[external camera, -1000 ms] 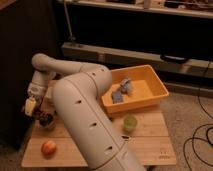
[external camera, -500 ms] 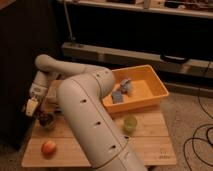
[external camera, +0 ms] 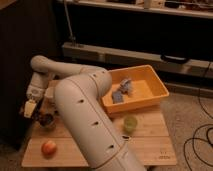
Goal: Place grapes in metal cup
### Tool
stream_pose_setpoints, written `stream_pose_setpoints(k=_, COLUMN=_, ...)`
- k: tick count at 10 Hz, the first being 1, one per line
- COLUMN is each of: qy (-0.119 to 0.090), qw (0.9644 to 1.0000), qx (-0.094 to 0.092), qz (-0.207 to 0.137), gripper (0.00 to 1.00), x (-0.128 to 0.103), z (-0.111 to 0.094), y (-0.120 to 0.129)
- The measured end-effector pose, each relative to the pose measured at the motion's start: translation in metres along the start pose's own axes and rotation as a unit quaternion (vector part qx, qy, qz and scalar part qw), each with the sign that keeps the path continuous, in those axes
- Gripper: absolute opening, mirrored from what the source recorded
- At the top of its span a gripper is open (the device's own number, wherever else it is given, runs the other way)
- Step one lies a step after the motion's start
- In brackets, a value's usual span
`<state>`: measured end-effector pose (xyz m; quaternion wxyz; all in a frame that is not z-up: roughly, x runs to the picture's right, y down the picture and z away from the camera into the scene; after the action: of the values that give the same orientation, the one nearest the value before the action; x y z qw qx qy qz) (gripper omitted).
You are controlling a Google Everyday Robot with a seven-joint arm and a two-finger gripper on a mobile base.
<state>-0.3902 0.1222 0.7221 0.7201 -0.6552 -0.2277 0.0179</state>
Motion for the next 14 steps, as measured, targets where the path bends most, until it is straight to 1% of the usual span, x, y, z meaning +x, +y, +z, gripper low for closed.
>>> stream_pose_setpoints(k=2, qy=0.003, qw=1.0, qx=0.002, qz=-0.008, gripper=0.0, x=0.002, z=0.003, y=0.0)
stream_pose_setpoints(k=4, qy=0.004, qw=1.0, qx=0.001, qz=-0.008, gripper=0.0, x=0.005, z=0.005, y=-0.001)
stream_pose_setpoints(k=6, qy=0.004, qw=0.9999, qx=-0.005, qz=-0.009, gripper=0.0, x=0.01, z=0.008, y=-0.001)
stream_pose_setpoints(k=11, qy=-0.018, qw=0.9996, qx=-0.02, qz=-0.007, gripper=0.0, x=0.028, z=0.008, y=0.001)
stream_pose_setpoints(k=14, qy=-0.025, qw=0.9992, qx=-0.03, qz=-0.004, gripper=0.0, x=0.034, z=0.008, y=0.001)
